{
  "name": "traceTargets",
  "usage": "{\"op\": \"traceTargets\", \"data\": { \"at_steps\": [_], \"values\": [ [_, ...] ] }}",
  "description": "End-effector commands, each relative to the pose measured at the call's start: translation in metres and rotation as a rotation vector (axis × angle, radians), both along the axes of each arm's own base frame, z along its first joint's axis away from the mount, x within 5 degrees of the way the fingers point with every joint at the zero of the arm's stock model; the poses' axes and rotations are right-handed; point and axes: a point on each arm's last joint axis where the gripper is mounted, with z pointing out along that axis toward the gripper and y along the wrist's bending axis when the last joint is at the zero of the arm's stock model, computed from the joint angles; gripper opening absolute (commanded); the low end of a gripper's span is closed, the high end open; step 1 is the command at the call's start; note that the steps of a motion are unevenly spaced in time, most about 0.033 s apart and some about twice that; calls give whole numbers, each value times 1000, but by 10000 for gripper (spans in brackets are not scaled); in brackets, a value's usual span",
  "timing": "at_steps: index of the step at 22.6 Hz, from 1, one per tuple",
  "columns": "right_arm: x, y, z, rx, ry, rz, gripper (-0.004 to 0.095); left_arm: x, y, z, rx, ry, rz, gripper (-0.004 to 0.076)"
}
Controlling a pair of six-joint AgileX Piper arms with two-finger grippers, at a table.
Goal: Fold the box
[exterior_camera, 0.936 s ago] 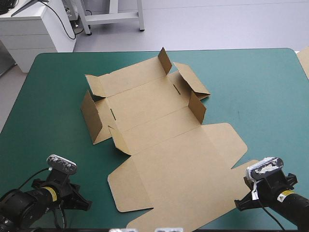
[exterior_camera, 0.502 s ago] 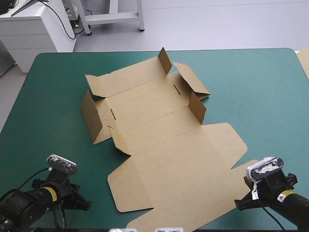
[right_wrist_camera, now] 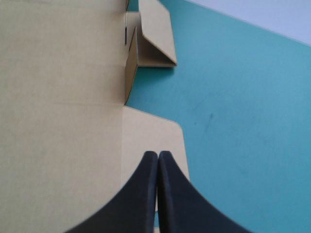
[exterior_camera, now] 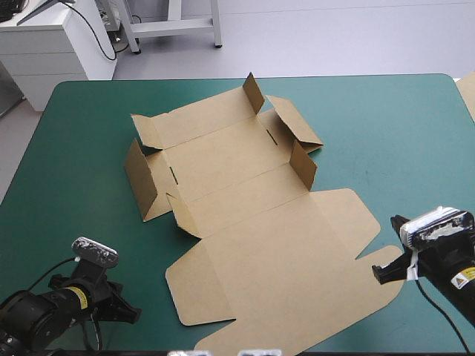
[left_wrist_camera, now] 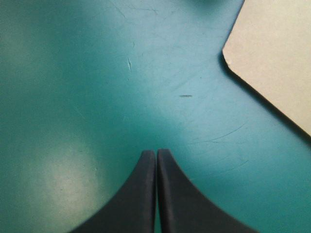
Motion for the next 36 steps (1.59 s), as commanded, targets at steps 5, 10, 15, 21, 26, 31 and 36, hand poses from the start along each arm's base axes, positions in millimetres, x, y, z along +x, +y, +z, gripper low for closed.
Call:
{"op": "traceTargets", "data": {
  "at_steps": [5,10,15,21,26,31,36],
  "values": [
    [48,1,61,-1,-113,-11,-21,4,-3,12,-34,-66,-5,-8],
    [114,8,72,-16,12,55,-21,4,-3,12,-34,-66,-5,-8],
    [187,19,59,-7,212,156,-2,5,-4,13,-43,-80,-6,-8],
    [236,29,39,22,383,261,615,5,-4,13,-44,-81,-6,-8],
    [258,42,33,40,397,297,700,6,-4,13,-46,-86,-7,-8],
    [280,73,21,-54,440,311,700,6,-4,13,-46,-86,-7,-8],
    [296,84,4,-167,532,265,700,6,-4,13,-47,-85,-5,-8]
  ]
}}
